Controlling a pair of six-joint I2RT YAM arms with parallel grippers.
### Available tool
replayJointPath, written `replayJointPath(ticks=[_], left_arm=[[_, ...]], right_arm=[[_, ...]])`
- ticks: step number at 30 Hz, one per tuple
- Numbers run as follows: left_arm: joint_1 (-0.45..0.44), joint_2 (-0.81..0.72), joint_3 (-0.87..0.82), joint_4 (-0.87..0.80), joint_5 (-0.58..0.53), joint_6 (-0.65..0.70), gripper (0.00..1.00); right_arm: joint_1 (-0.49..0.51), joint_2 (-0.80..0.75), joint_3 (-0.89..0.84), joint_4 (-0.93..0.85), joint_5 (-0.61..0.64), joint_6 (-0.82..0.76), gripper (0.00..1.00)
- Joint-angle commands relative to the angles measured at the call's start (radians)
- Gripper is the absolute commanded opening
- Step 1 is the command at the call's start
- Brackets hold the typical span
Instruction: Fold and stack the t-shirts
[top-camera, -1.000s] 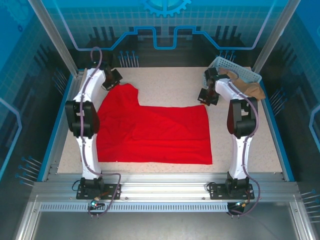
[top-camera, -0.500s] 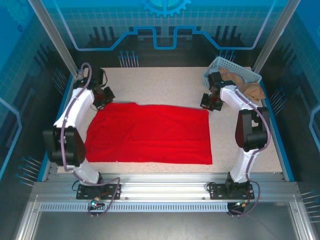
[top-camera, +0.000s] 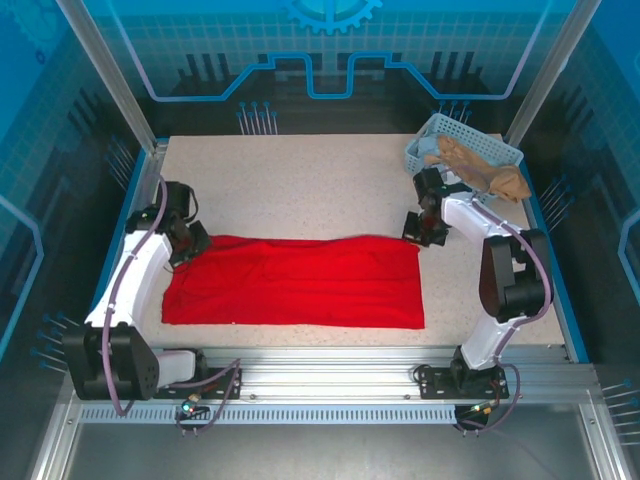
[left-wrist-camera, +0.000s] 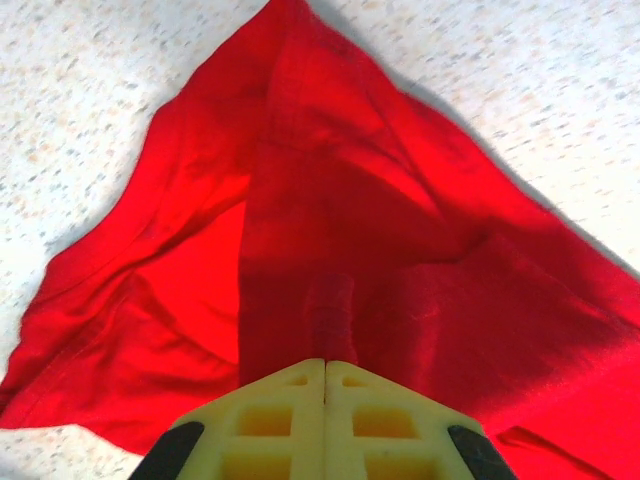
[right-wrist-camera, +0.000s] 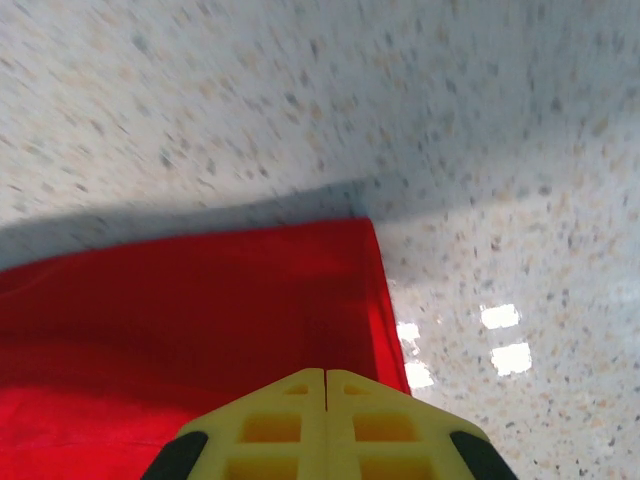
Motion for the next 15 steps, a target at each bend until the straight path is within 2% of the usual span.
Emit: replayJointPath(ticks=[1, 6, 15], left_arm=[[0.010, -0.071, -0.033, -0.043, -0.086, -0.029, 0.00], [0.010, -0.119, -0.053, -0.071, -0.146, -0.035, 0.00], [0.008, -0.143, -0.094, -0.094, -0.184, -0.057, 0.00]], right_arm=[[0.020, -0.048, -0.045, -0.002, 0.030, 0.027, 0.00], [0.030, -0.081, -0.074, -0.016, 0.059, 0.028, 0.00], [0.059, -0.127, -0.111, -0.041, 0.077, 0.043, 0.00]])
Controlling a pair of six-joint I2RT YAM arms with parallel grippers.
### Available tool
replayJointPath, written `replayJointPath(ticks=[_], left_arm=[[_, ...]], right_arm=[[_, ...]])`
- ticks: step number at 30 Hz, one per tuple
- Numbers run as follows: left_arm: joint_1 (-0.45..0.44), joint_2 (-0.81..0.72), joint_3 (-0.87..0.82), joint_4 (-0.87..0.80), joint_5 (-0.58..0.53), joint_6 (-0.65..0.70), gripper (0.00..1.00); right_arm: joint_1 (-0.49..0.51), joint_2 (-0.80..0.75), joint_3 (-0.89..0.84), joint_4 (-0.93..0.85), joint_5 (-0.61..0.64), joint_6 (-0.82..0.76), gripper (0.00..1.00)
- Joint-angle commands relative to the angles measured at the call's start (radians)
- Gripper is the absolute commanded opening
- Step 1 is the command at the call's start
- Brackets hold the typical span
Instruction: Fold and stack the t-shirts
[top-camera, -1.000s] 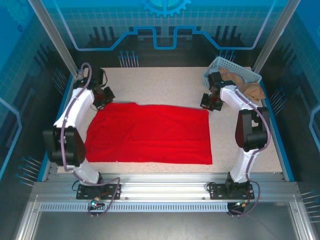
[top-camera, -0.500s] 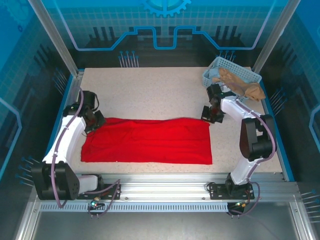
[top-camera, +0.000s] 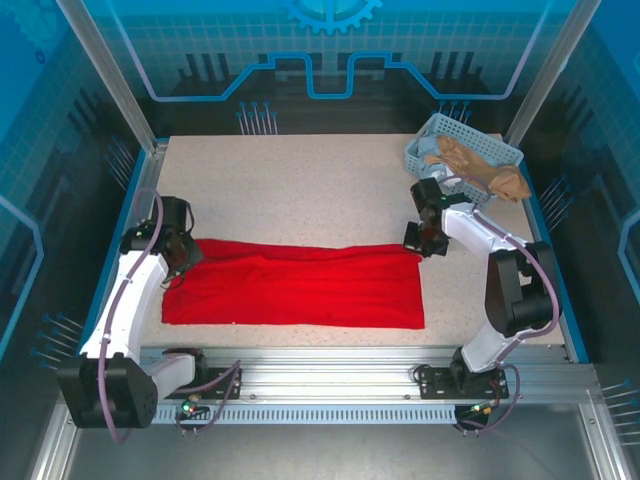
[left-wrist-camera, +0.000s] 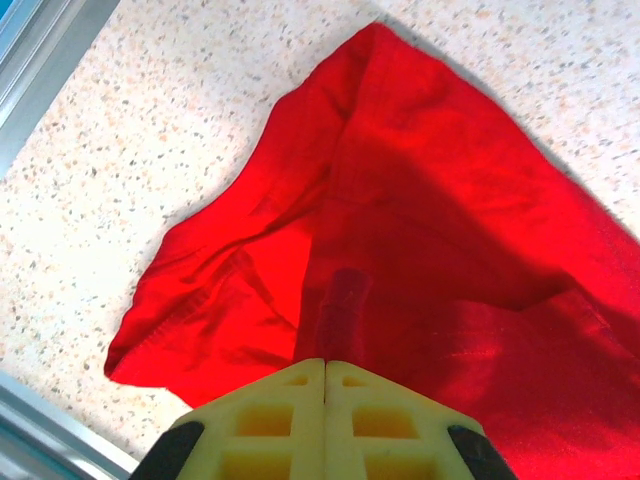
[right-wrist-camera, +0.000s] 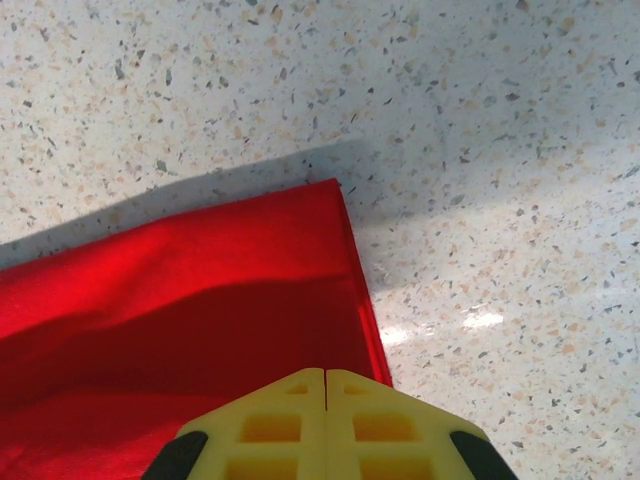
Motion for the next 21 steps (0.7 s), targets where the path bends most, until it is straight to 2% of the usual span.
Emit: replayJointPath(ticks=[1, 15, 16, 19, 21], left_arm=[[0.008, -0.019, -0.020, -0.050, -0.052, -0.033, 0.00], [0.007, -0.056, -0.117, -0.070, -0.049, -0.135, 0.00], [0.007, -0.065, -0.122, -0.074, -0.050, -0.151, 0.00], [0.007, -0.072, -0.130, -0.090, -0.040, -0.219, 0.00], [0.007, -0.070, -0.144, -0.085, -0.025, -0.252, 0.00]], right_arm=[[0.019, -0.035, -0.028, -0.038, 0.027, 0.022, 0.00], [0.034, -0.085, -0.108, -0.046, 0.046, 0.036, 0.00], [0.033, -0.090, -0.112, -0.047, 0.045, 0.037, 0.03], [0.034, -0.105, -0.118, -0.059, 0.038, 0.048, 0.24], [0.032, -0.125, -0.124, -0.071, 0.031, 0.067, 0.32]])
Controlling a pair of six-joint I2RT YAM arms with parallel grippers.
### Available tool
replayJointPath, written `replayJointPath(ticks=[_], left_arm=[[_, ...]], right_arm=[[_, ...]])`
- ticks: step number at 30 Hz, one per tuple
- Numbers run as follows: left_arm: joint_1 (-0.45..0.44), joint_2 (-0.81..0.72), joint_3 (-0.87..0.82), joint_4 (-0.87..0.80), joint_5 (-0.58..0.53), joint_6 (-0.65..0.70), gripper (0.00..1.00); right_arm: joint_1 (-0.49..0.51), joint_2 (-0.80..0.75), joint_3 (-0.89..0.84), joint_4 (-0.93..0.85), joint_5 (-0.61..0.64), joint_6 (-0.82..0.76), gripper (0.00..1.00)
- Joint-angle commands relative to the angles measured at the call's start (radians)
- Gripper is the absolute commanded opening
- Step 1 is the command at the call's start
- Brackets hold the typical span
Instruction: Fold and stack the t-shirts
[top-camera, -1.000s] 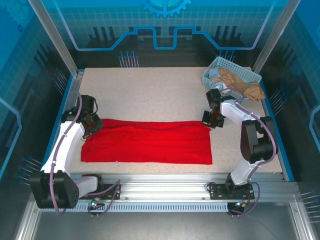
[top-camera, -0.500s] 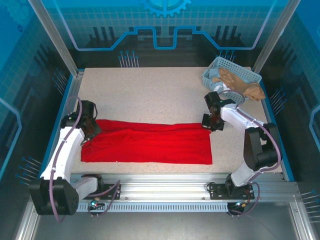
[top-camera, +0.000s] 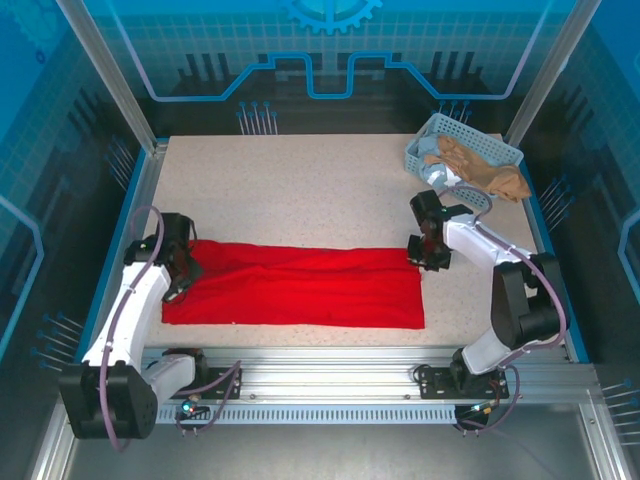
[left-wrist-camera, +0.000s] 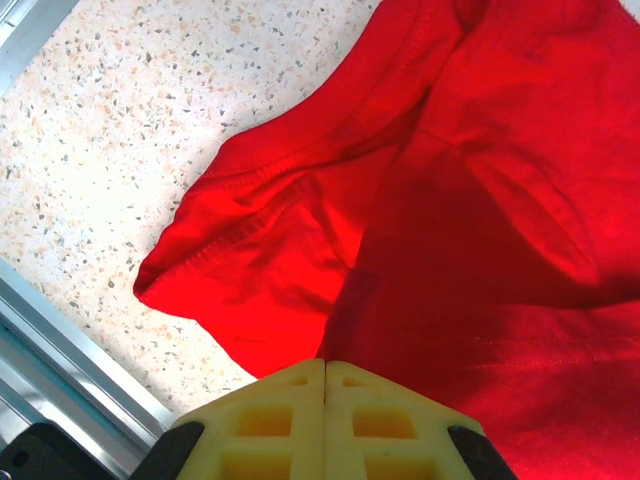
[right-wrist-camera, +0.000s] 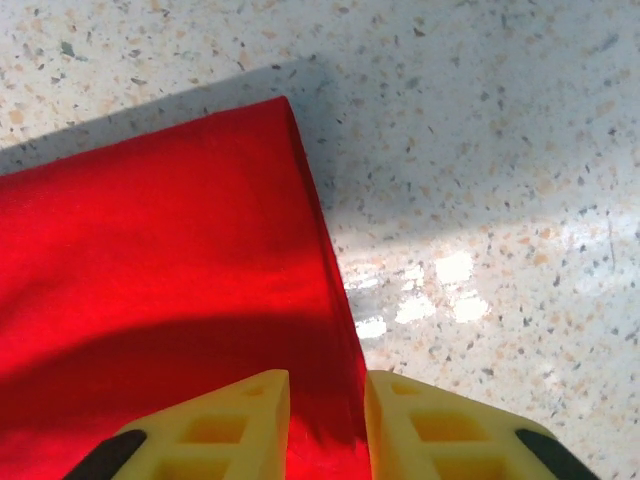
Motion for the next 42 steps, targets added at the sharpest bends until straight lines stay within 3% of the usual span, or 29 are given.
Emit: replayJointPath(ticks=[1, 7, 13, 17, 21, 25, 30, 37, 42], left_arm=[[0.007, -0.011, -0.038, -0.031, 0.007, -0.094, 0.00], [0.007, -0.015, -0.073, -0.021, 0.039, -0.132, 0.00], [0.007, -0.045, -0.117, -0.020, 0.055, -0.183, 0.00], [0.007, -0.047, -0.123, -0.017, 0.056, -0.186, 0.00], [0.007, -0.047, -0.122, -0.015, 0.052, -0.182, 0.00], [0.007, -0.046, -0.125, -0.007, 0.056, -0.180, 0.00], [0.007, -0.041, -0.126, -0.002, 0.057, -0.177, 0.00], [0.007, -0.040, -0.125, 0.006, 0.057, -0.175, 0.00], [0.007, -0.038, -0.128, 0.011, 0.059, -0.176, 0.00]], right_arm=[[0.008, -0.054, -0.024, -0.045, 0.000, 0.040, 0.33], [-0.001, -0.064, -0.016, -0.053, -0.020, 0.076, 0.35], [0.001, -0.030, 0.019, -0.056, -0.063, 0.088, 0.31], [-0.003, -0.031, 0.003, -0.123, -0.092, 0.150, 0.40], [-0.077, -0.093, -0.107, -0.073, -0.228, 0.254, 0.51], [-0.153, -0.121, -0.191, 0.035, -0.354, 0.382, 0.52], [-0.173, -0.111, -0.190, 0.061, -0.390, 0.473, 0.50], [-0.187, -0.047, -0.206, 0.089, -0.405, 0.514, 0.34], [-0.197, -0.025, -0.180, 0.075, -0.346, 0.490, 0.06]])
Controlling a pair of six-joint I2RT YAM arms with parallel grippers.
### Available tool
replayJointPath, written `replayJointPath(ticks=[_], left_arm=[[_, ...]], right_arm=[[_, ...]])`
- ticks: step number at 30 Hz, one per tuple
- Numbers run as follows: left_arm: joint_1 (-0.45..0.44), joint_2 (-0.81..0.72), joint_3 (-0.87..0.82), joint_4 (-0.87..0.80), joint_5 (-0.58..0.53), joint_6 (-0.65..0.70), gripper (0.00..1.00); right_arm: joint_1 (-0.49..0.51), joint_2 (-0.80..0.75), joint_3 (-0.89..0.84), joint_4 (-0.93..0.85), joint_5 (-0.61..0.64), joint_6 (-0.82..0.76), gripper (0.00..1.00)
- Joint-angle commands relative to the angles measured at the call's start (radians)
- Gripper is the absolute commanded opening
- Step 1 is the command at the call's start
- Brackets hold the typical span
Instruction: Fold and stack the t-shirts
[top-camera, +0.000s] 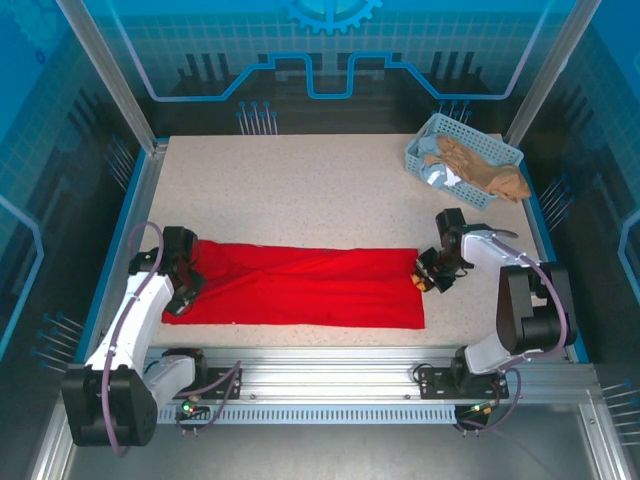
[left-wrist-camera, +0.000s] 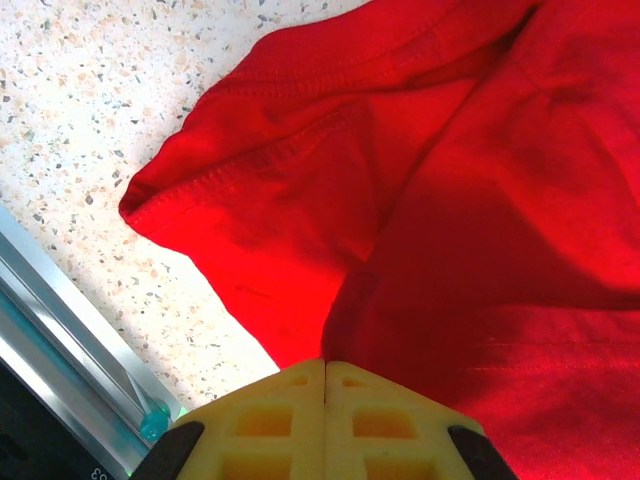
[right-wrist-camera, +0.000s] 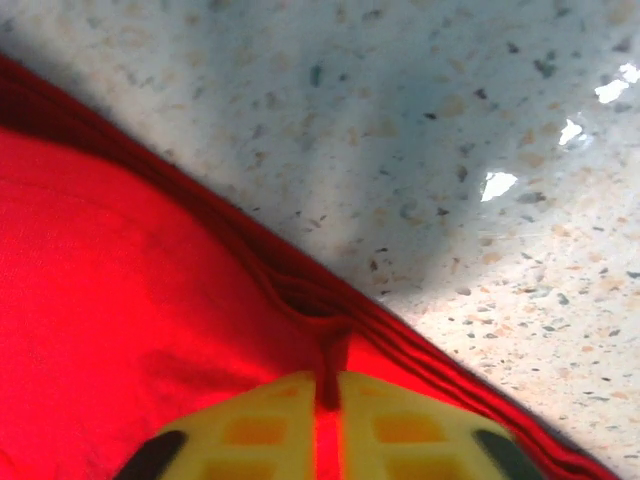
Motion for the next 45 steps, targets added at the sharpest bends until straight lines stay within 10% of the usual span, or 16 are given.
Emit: replayJointPath(ticks=[1, 27, 34, 45], left_arm=[[0.007, -0.003, -0.017, -0.001, 0.013, -0.019, 0.00], [0.007, 0.040, -0.059, 0.030, 0.012, -0.081, 0.00], [-0.007, 0.032, 0.045, 0.002, 0.026, -0.069, 0.49], [0.094, 0.564, 0.416, 0.240, 0.244, 0.201, 0.53]], right_arm=[[-0.021, 0.015, 0.023, -0.026, 0.037, -0.007, 0.02], [-0.028, 0.016, -0.037, -0.133, 0.074, -0.069, 0.00], [-0.026, -0.064, 0.033, -0.196, 0.166, -0.075, 0.33], [0.090, 0.061, 0.231, -0.066, 0.134, -0.203, 0.36]])
